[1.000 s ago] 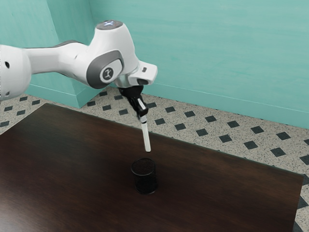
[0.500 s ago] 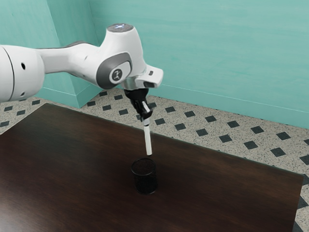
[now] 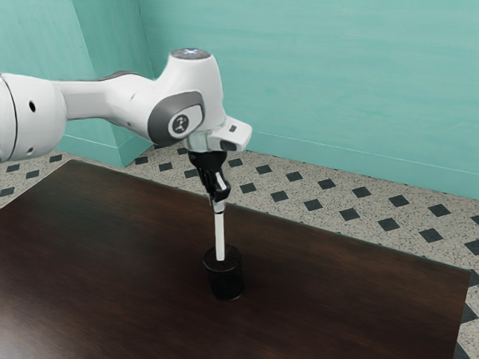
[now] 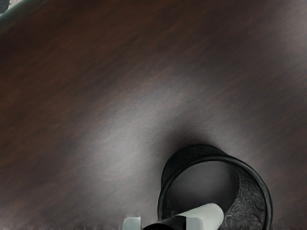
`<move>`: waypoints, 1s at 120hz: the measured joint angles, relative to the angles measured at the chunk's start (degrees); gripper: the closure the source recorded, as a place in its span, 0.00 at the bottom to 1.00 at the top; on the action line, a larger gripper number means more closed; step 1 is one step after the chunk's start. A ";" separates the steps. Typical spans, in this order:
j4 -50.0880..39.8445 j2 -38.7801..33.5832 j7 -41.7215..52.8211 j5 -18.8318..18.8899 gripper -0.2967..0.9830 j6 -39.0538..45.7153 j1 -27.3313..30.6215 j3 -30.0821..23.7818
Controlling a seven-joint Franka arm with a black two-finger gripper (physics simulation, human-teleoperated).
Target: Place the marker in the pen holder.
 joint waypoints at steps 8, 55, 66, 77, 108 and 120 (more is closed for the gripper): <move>-0.08 0.89 0.06 -0.01 0.85 0.44 0.00 0.01; 0.00 2.65 0.92 -1.25 0.53 3.22 -0.08 -0.42; 0.09 2.46 1.33 -1.54 0.43 3.27 -0.03 -0.42; 0.43 1.51 1.66 -1.66 0.37 3.15 0.02 -0.38; 1.03 -6.68 0.90 -1.55 0.29 -1.90 8.44 0.88; 5.43 -6.55 0.41 -1.43 0.27 -4.38 11.76 0.70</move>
